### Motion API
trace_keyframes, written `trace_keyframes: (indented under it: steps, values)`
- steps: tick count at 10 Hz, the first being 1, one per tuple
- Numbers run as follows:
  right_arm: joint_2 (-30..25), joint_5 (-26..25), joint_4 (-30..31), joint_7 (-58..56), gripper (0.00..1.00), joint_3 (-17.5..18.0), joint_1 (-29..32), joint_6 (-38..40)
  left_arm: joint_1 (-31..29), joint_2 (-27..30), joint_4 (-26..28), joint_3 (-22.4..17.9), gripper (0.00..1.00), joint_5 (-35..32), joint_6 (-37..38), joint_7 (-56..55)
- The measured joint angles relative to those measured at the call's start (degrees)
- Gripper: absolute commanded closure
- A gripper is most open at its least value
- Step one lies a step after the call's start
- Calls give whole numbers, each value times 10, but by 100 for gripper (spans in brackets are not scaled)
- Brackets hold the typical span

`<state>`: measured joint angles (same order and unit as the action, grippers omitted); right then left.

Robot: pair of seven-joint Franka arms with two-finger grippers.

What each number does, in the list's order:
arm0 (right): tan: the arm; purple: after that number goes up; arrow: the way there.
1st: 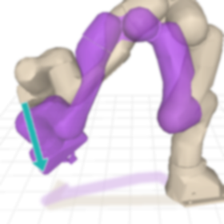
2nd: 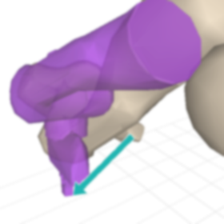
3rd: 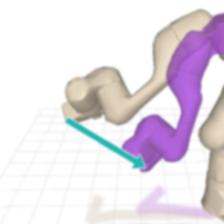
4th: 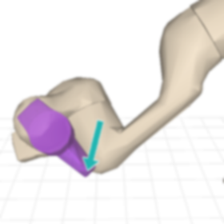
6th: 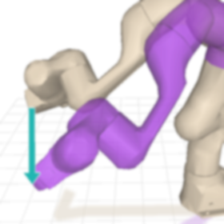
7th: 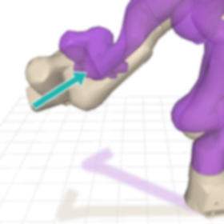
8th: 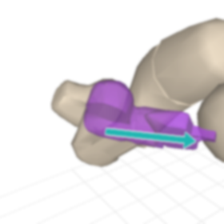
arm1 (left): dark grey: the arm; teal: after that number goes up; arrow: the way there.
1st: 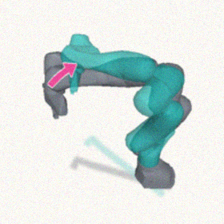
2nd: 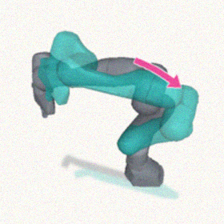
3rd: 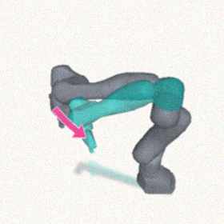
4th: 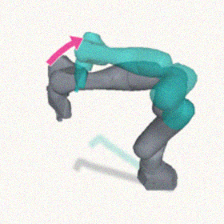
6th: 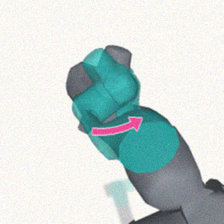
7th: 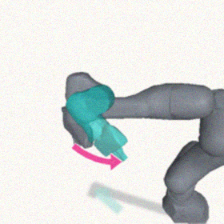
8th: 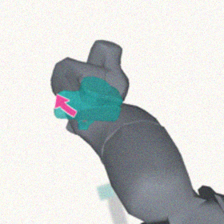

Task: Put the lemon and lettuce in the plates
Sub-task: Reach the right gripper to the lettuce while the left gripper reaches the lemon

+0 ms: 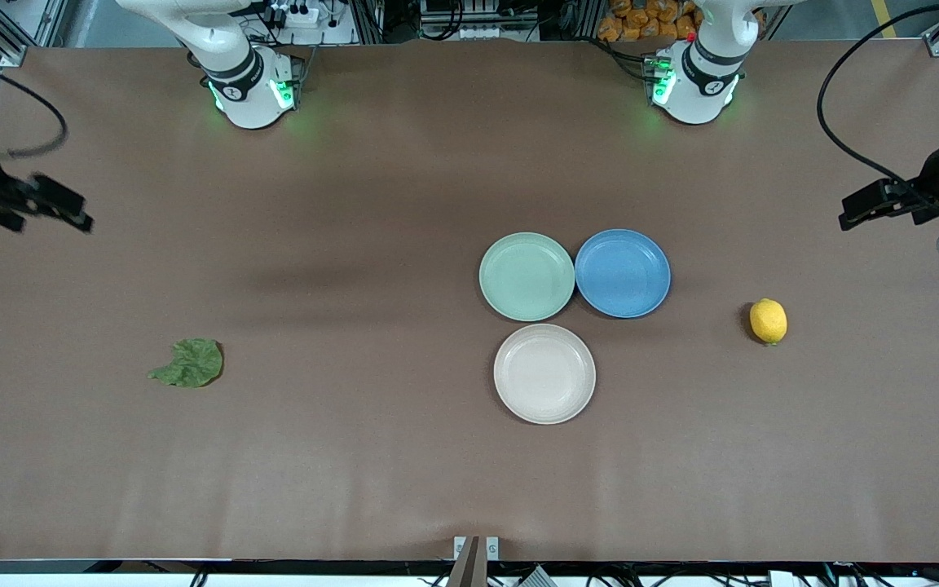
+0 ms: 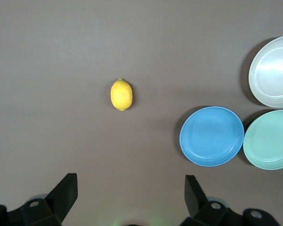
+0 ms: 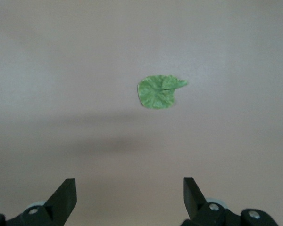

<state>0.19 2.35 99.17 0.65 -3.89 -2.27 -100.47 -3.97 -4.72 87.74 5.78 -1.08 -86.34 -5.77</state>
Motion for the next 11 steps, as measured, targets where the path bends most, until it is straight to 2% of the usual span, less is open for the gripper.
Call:
trace_keyframes:
  steps: [1,3,5,7,11]
  values:
    - [9,0,54,0,0,-1,0,-71,0,-13,3,0,0,0,-3,2]
    - [36,-3,106,0,0,-3,0,-145,-7,-35,29,0,0,0,-42,3]
    - [81,-24,116,0,0,-6,5,-187,-23,-47,92,-1,0,0,-115,5]
    - [153,-29,121,0,0,-7,13,-263,-30,-65,148,-1,0,-18,-172,13]
    - [309,-28,113,2,0,-7,42,-430,-30,-148,164,-1,0,-38,-238,13]
